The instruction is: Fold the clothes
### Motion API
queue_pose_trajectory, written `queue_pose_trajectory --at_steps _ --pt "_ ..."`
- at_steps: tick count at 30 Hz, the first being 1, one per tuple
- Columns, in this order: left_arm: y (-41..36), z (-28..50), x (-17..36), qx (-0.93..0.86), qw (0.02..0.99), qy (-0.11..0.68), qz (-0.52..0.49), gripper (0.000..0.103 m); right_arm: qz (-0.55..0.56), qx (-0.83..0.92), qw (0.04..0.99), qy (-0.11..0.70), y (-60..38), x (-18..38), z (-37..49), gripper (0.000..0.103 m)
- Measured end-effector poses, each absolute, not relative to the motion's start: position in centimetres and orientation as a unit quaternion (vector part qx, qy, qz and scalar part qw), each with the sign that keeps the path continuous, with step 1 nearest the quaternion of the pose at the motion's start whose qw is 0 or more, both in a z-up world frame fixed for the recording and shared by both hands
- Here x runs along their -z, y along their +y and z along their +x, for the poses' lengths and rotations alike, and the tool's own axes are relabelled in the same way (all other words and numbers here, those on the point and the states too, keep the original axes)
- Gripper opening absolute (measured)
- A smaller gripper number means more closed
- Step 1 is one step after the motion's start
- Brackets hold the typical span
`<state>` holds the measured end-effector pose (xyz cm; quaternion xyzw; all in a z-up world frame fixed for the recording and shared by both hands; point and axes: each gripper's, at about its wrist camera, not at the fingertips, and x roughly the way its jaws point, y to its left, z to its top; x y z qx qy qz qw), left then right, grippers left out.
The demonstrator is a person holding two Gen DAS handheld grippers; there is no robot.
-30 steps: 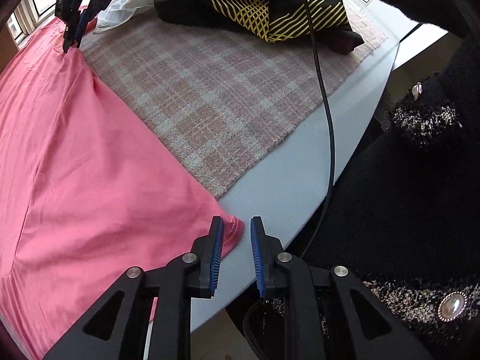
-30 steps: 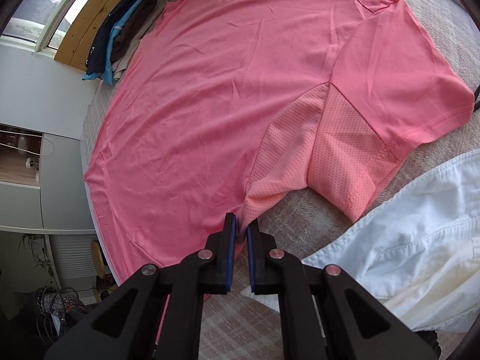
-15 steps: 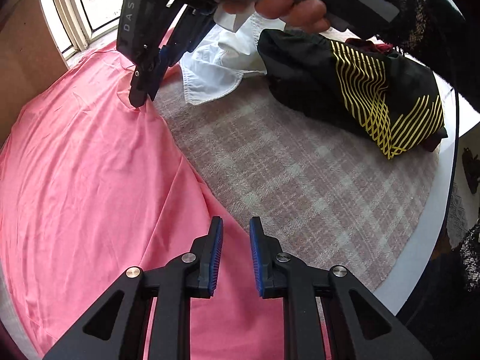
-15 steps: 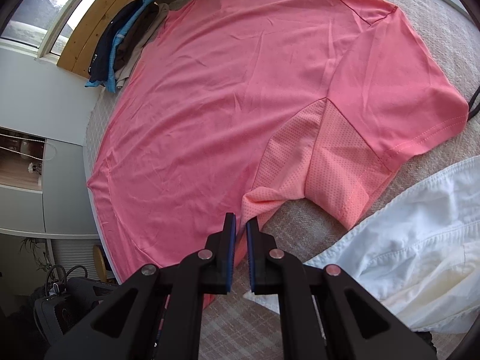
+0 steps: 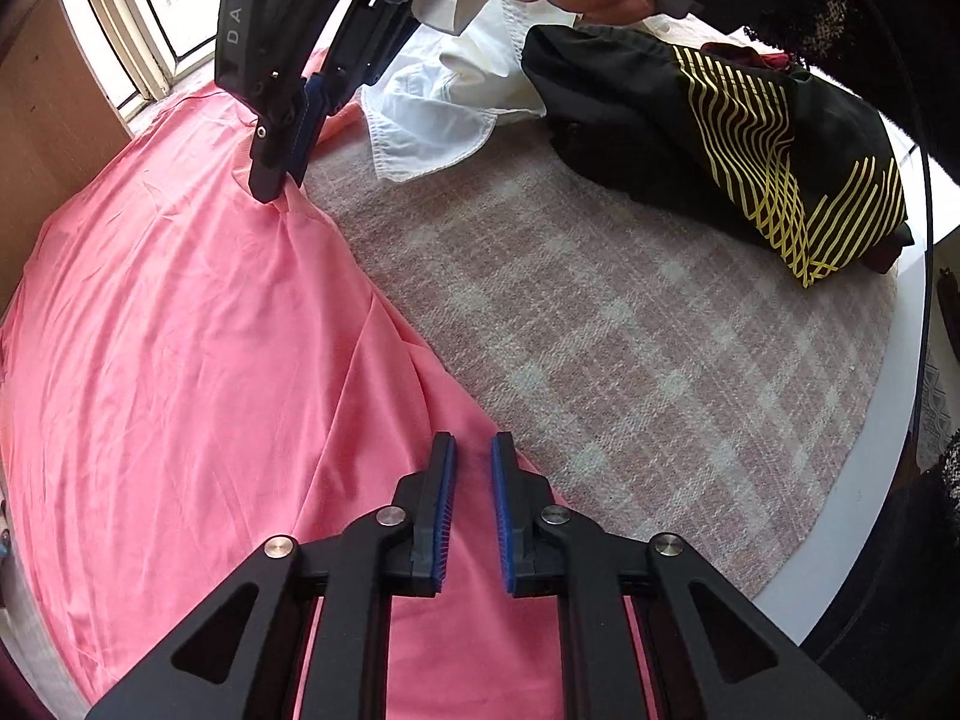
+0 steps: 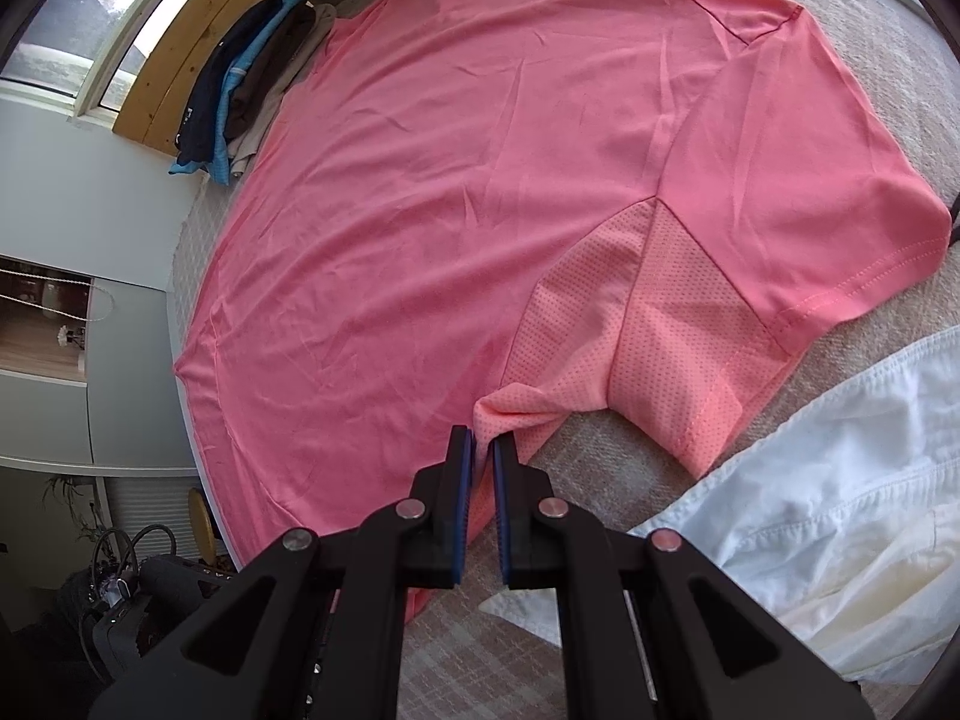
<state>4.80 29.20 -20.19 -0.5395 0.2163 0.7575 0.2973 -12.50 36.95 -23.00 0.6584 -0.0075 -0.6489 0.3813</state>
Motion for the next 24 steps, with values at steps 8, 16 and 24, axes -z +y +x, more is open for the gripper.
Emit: queue_pose_trajectory --at_steps 8,16,24 --pt "28.5 4.8 17.0 -0.770 0.346 0.173 -0.508 0.001 0.653 0.658 0.374 -0.022 37.9 22.2 -13.3 0.005" --pt "30.4 7.3 18.6 -0.725 0.360 0.227 -0.542 0.008 0.654 0.646 0.393 -0.022 40.0 22.1 -11.8 0.008" --pt "30.8 4.2 17.0 -0.780 0.297 0.241 -0.496 0.018 0.671 0.627 0.396 0.019 38.8 23.7 -10.3 0.009"
